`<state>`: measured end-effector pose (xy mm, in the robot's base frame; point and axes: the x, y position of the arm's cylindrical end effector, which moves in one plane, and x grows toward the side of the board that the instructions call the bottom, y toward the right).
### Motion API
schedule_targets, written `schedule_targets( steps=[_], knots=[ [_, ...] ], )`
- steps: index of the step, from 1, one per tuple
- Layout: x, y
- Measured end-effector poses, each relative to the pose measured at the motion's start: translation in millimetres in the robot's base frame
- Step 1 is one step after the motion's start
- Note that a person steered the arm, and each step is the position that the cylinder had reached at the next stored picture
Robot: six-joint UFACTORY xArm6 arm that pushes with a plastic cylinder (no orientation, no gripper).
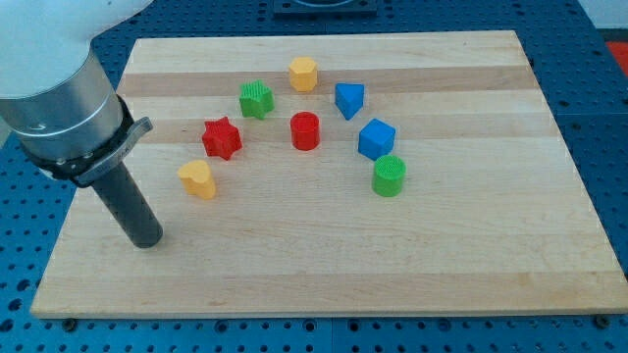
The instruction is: Point your arm at the yellow heart
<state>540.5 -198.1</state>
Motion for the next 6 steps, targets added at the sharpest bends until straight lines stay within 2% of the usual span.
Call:
schedule_targets(
  steps=[4,6],
  knots=[
    [-56.2,0.0],
    [-69.1,0.0]
  ],
)
